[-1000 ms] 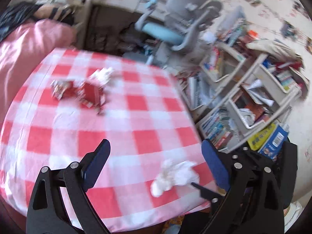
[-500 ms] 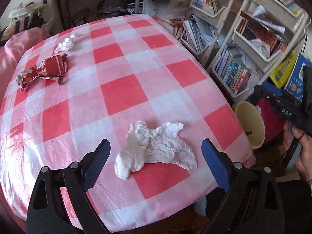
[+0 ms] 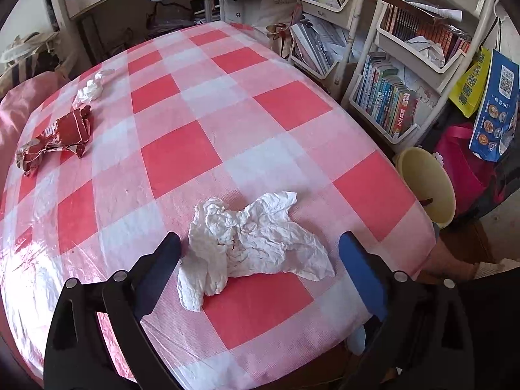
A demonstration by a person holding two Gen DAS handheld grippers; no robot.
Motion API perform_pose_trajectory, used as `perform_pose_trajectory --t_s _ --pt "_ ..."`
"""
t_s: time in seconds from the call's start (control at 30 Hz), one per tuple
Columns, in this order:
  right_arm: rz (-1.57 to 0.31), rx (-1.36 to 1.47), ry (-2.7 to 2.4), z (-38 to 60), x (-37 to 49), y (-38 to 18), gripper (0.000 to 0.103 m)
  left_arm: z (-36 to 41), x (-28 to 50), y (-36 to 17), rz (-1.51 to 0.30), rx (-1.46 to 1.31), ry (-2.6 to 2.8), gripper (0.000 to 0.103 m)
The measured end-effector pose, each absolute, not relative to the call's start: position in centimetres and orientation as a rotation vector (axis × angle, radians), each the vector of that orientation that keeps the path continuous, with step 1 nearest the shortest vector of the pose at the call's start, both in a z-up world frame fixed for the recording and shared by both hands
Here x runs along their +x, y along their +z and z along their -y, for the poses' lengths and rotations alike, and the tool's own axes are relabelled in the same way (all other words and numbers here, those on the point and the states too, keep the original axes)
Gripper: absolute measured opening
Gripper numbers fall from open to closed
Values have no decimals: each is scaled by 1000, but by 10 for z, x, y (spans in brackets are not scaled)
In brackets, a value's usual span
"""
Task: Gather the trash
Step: 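Grasp another white tissue on the floor with the right tool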
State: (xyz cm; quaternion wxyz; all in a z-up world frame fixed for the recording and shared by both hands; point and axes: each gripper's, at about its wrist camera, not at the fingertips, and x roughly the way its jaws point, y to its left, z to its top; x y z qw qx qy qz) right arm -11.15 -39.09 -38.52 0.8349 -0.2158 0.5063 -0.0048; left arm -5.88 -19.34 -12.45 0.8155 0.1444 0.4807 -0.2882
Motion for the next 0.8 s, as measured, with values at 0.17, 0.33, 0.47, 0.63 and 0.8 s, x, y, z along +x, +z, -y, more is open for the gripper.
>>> perform_pose_trajectory --t_s 0.17,0.33,0.47,0.63,0.8 --pt "-1174 -561 41 378 -94 -449 77 195 -52 -125 -1024 318 -638 96" --pt "-1323 -289 -92 422 -79 -488 77 197 -45 -126 -1022 330 -656 96" --pt "-1406 -336 -132 442 -75 -518 68 198 -39 -126 -1021 337 -666 96" --pt "-1492 -273 -125 489 -78 -527 68 198 -39 -126 -1022 339 -670 96" --pt "-1467 -96 -72 510 -73 -527 68 198 -38 -126 -1016 338 -675 96"
